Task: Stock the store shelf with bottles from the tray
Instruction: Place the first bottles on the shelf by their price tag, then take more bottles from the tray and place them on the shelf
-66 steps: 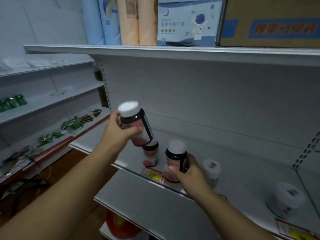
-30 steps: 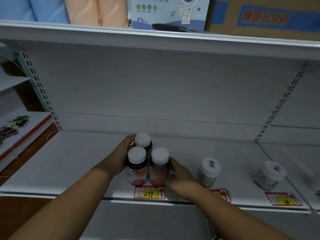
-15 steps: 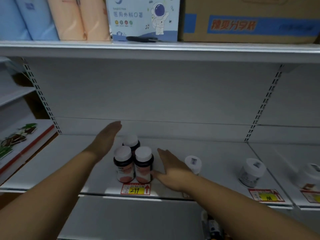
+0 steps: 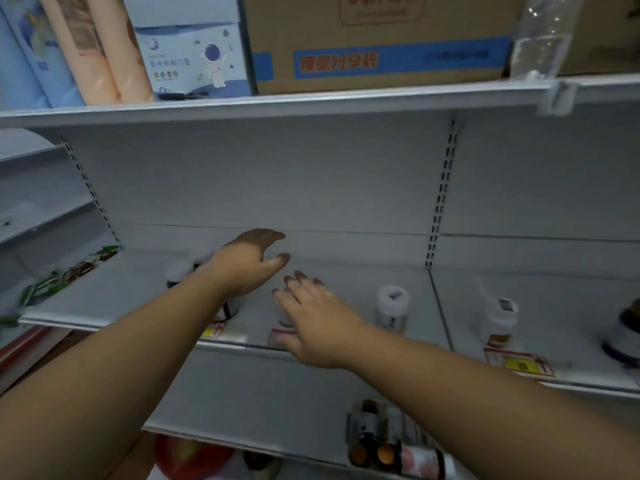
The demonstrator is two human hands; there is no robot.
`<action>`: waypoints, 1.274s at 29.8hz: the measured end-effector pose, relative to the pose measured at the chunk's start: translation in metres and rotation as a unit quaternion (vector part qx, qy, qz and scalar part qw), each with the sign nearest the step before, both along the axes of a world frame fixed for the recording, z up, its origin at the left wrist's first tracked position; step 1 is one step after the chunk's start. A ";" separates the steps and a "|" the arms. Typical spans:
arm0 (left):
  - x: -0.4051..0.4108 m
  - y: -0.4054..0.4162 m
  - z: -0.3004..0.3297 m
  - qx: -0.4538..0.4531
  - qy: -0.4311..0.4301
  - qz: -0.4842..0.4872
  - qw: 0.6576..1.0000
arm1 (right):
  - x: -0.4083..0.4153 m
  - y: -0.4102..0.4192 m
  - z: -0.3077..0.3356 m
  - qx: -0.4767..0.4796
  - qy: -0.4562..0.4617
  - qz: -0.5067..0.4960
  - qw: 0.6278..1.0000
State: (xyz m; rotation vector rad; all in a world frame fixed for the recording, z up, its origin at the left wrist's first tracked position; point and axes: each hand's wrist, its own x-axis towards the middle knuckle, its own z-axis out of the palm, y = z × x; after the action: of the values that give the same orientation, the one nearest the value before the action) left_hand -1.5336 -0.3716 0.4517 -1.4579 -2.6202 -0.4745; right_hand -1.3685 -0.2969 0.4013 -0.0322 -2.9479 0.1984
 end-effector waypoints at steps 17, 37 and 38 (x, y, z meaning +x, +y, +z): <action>0.146 -0.015 -0.256 -0.122 -0.206 0.011 0.971 | 0.166 0.065 -0.215 -0.134 -0.157 -0.052 0.977; 0.133 0.134 -0.469 -0.231 -0.335 0.165 0.898 | 0.183 0.140 -0.389 -0.286 -0.149 -0.328 0.888; 0.134 0.136 -0.473 -0.227 -0.332 0.177 0.898 | 0.184 0.141 -0.389 -0.300 -0.145 -0.329 0.884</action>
State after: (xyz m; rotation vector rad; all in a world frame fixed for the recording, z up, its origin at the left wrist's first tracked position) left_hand -1.3998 -0.2361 -0.0211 -0.9560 -3.6516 -0.3764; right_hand -1.1843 -0.1563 0.0123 -1.2090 -2.8025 1.0482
